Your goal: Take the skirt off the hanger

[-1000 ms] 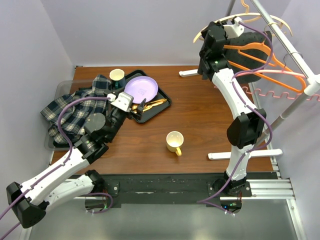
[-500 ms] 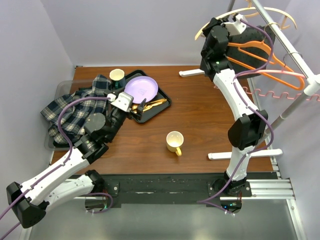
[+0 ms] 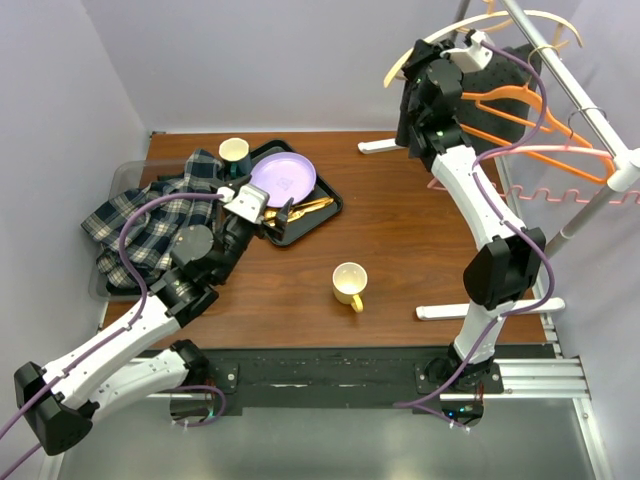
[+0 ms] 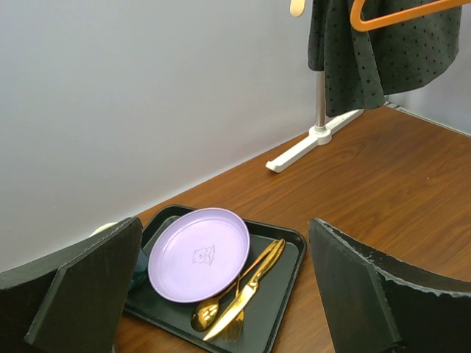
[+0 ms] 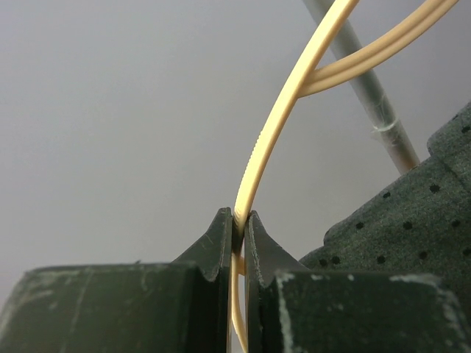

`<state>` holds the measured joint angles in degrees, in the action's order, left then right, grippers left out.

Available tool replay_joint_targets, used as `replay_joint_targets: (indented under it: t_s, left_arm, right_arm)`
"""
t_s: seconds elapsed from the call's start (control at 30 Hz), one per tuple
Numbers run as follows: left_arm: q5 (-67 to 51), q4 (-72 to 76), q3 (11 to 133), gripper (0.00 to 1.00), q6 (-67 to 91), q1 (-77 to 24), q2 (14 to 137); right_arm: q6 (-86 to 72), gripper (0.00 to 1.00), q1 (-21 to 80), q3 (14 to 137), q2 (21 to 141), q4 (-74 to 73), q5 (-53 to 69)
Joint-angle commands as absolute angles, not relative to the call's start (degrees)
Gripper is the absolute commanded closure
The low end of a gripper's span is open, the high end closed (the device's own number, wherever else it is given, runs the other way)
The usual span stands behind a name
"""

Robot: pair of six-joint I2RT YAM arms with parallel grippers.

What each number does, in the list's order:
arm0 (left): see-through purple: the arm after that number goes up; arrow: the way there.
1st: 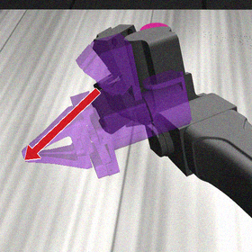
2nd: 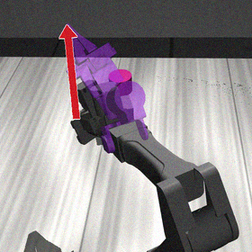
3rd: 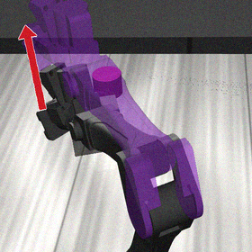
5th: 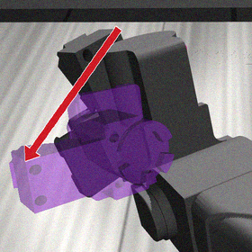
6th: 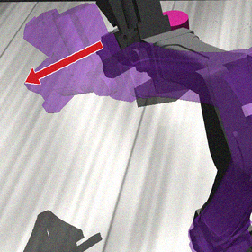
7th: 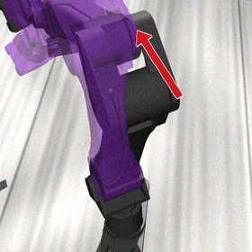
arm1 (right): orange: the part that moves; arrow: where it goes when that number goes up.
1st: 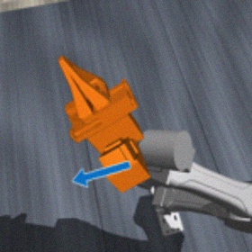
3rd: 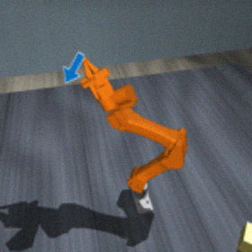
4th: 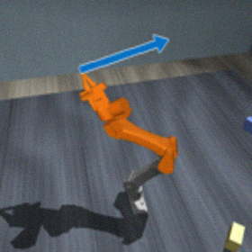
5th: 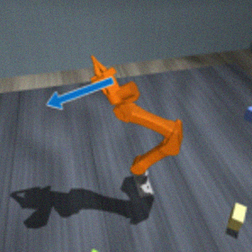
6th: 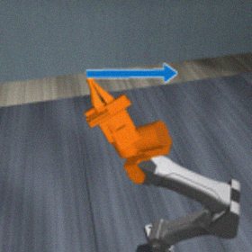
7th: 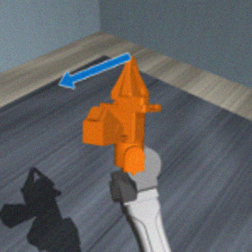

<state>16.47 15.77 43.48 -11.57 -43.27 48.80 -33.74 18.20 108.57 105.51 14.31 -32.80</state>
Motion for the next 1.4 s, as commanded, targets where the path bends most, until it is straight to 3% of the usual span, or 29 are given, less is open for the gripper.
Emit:
replay_joint_targets:
  t_s: [0.0,0.3,0.53,0.93,1.37]
  left_arm:
    - [15.82,18.28,43.51,0.00,-11.86,-43.51,48.43]
    - [15.64,18.63,43.15,0.00,-11.87,-43.51,48.16]
    - [15.64,18.63,43.07,0.00,-11.87,-43.59,48.87]
    - [12.04,16.52,44.56,0.01,-11.60,-43.59,47.99]
    - [1.85,6.42,56.42,0.00,-3.87,-43.59,51.15]
  right_arm:
    - [-28.57,1.00,17.75,110.83,103.01,20.30,-28.22]
    - [-32.16,1.00,17.84,113.03,102.84,13.45,-20.31]
    - [-39.36,1.00,17.93,105.40,97.39,9.06,-13.55]
    - [-49.12,1.00,19.07,88.34,81.04,13.79,-6.33]
    - [-49.67,1.00,19.16,90.87,79.36,15.55,4.48]
